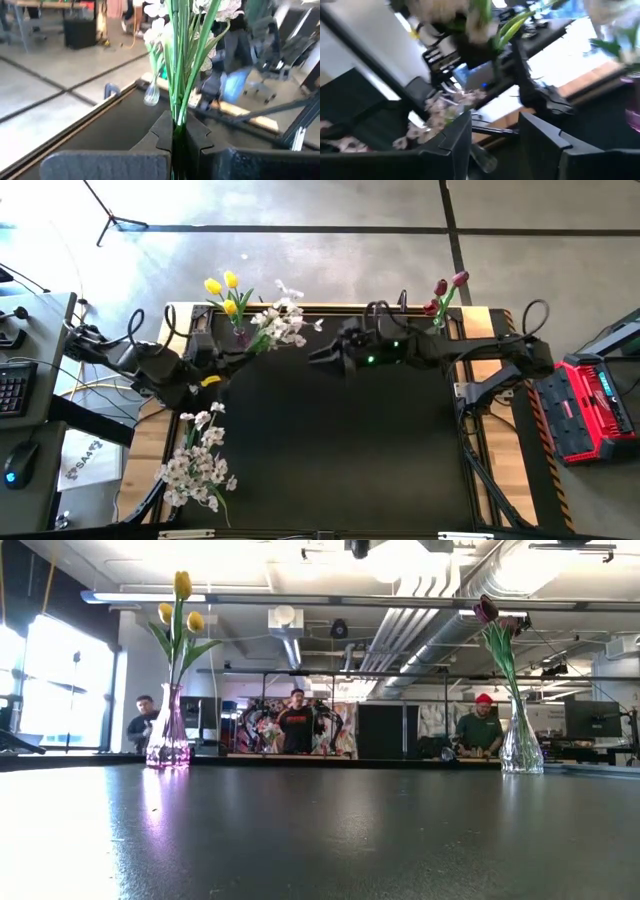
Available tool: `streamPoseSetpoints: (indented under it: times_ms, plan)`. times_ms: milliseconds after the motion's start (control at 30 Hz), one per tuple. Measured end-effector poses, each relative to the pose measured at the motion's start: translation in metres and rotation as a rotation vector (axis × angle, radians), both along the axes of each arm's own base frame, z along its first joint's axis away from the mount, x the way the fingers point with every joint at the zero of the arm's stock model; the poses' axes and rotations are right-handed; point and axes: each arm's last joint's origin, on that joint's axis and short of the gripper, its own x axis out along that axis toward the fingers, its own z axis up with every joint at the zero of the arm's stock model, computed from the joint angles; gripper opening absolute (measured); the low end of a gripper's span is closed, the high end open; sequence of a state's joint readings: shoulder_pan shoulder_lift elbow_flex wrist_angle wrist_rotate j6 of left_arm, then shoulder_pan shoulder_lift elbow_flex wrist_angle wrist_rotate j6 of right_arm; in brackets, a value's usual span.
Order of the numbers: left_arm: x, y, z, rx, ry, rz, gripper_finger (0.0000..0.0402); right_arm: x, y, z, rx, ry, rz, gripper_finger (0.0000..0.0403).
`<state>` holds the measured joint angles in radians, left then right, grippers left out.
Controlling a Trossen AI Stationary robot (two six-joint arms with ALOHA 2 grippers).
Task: Sort flowers into vase by color
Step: Put the white flowers into the bottom transparent vase
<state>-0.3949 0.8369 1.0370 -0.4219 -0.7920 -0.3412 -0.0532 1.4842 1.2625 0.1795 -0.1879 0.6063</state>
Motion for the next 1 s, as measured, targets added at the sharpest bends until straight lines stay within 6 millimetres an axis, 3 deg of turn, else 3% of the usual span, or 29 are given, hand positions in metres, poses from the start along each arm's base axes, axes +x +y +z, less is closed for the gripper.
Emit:
streamPoseSetpoints:
  times_ms: [233,500,667,767,900,1000]
  plan:
    - [0.029,-0.01,0.0,0.049,-0.109,-0.074,0.0,0.027,0.014,-0.012,-0.053,-0.154,0.037,0.0152]
    - [0.055,-0.021,-0.014,0.033,-0.063,-0.154,0.0,0.032,0.015,-0.01,-0.257,-0.3,0.073,0.0151]
    - [0.069,-0.028,-0.025,0.006,-0.026,-0.181,0.0,0.032,0.016,-0.01,-0.278,-0.297,0.093,0.0147]
    - [0.073,-0.029,-0.029,0.0,-0.013,-0.178,0.0,0.032,0.016,-0.01,-0.276,-0.297,0.093,0.0115]
    - [0.076,-0.031,-0.032,0.0,0.001,-0.181,0.0005,0.033,0.015,-0.013,-0.276,-0.265,0.098,0.0027]
    - [0.079,-0.031,-0.036,-0.03,0.012,-0.173,0.0018,0.033,0.013,-0.017,-0.264,-0.226,0.114,0.0013]
